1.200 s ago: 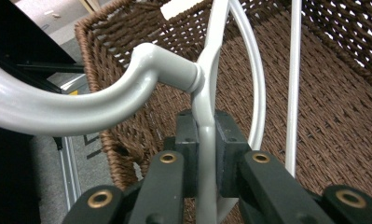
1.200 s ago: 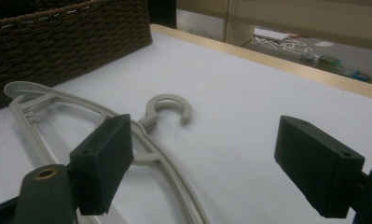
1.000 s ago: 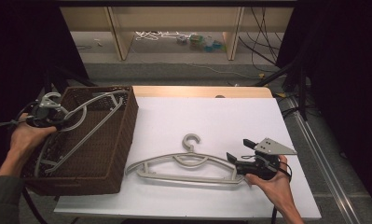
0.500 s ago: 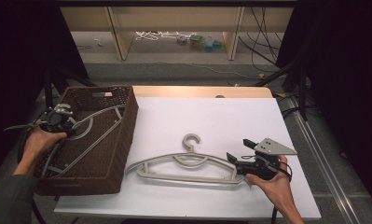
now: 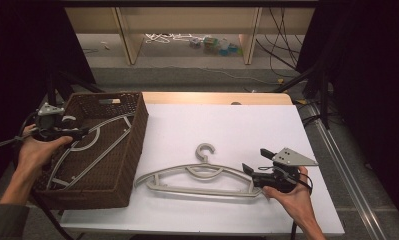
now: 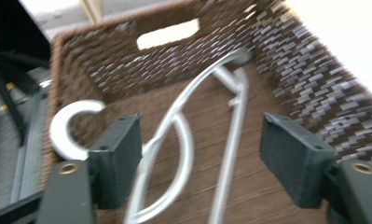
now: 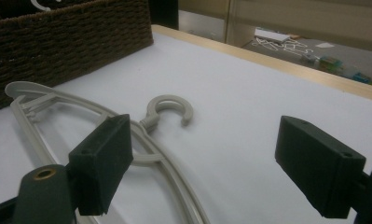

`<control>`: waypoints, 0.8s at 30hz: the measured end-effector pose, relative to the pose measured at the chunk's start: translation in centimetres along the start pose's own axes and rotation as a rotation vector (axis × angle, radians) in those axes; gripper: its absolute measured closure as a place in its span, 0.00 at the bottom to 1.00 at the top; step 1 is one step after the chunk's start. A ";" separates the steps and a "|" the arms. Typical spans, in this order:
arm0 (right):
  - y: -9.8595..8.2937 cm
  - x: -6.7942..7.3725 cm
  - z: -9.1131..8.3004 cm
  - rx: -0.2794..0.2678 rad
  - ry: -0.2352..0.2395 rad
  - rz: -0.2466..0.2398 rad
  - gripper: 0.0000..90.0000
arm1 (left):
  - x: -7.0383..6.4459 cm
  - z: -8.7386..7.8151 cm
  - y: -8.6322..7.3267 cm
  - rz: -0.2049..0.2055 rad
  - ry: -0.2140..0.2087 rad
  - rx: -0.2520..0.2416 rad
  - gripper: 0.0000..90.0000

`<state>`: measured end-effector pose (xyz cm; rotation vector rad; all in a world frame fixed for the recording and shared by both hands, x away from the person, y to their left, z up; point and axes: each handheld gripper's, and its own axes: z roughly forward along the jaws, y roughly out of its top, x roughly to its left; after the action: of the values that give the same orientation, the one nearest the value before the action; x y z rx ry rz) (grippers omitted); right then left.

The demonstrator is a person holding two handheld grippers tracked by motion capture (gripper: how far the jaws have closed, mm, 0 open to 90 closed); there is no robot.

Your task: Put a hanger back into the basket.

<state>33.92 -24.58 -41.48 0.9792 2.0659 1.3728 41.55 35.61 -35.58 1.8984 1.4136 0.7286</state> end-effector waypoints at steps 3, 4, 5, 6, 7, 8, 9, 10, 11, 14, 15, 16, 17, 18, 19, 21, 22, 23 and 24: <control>0.0 0.0 0.0 -0.003 0.001 0.001 0.22 | -1.5 -0.9 0.3 0.008 -0.033 -0.050 0.29; 0.1 0.2 0.0 0.005 0.009 0.021 0.22 | -2.3 -1.2 0.4 0.000 -0.054 -0.079 0.27; 0.1 0.2 0.0 0.005 0.009 0.021 0.22 | -2.7 -1.5 0.5 0.002 -0.066 -0.088 0.27; 0.1 0.1 0.0 -0.004 0.008 0.005 0.22 | -3.6 -1.9 0.5 -0.011 -0.086 -0.125 0.25; 0.1 0.1 0.0 -0.008 0.004 -0.002 0.22 | -4.0 -2.1 0.5 -0.023 -0.096 -0.145 0.24; 0.1 0.2 0.0 -0.008 0.004 -0.003 0.22 | -4.7 -2.4 0.5 -0.039 -0.113 -0.187 0.24; 0.1 0.2 0.0 -0.004 0.001 -0.005 0.21 | -5.1 -2.6 0.5 -0.046 -0.122 -0.213 0.23; 0.1 0.2 0.0 -0.005 0.002 -0.002 0.21 | -5.8 -2.8 0.4 -0.049 -0.132 -0.244 0.22; 0.1 0.3 0.0 -0.005 0.004 0.006 0.21 | -6.2 -2.9 0.4 -0.050 -0.142 -0.263 0.22; 0.1 0.4 0.0 -0.012 0.010 0.009 0.19 | -7.8 -3.4 0.2 -0.059 -0.178 -0.330 0.20; 0.2 0.4 0.1 -0.032 0.002 0.008 0.18 | -8.2 -3.4 0.1 -0.059 -0.188 -0.343 0.18; 0.2 0.4 0.0 -0.029 0.006 0.007 0.18 | -8.6 -3.5 0.0 -0.055 -0.196 -0.356 0.18; 0.2 0.4 0.0 -0.038 0.012 0.006 0.18 | -9.0 -3.4 -0.1 -0.054 -0.206 -0.366 0.18; 0.2 0.4 0.1 -0.049 0.013 0.007 0.18 | -9.7 -3.4 -0.3 -0.042 -0.229 -0.375 0.18; 0.2 0.4 0.0 -0.046 0.008 0.002 0.18 | -10.1 -3.4 -0.4 -0.044 -0.240 -0.384 0.18; 0.3 0.4 -0.1 -0.053 0.006 0.005 0.18 | -11.1 -3.5 -0.7 -0.045 -0.266 -0.398 0.18; 0.3 0.4 -0.1 -0.057 0.008 0.005 0.18 | -11.6 -3.4 -0.9 -0.043 -0.277 -0.402 0.18; 0.3 0.4 0.0 -0.064 0.008 0.007 0.18 | -12.2 -3.4 -1.1 -0.036 -0.288 -0.403 0.18; 0.3 0.5 0.0 -0.066 0.011 0.009 0.18 | -12.5 -3.4 -1.3 -0.033 -0.297 -0.405 0.18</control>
<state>33.73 -24.08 -41.17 0.9561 2.0134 1.4444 34.95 24.36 -35.08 1.5857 1.0217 0.6300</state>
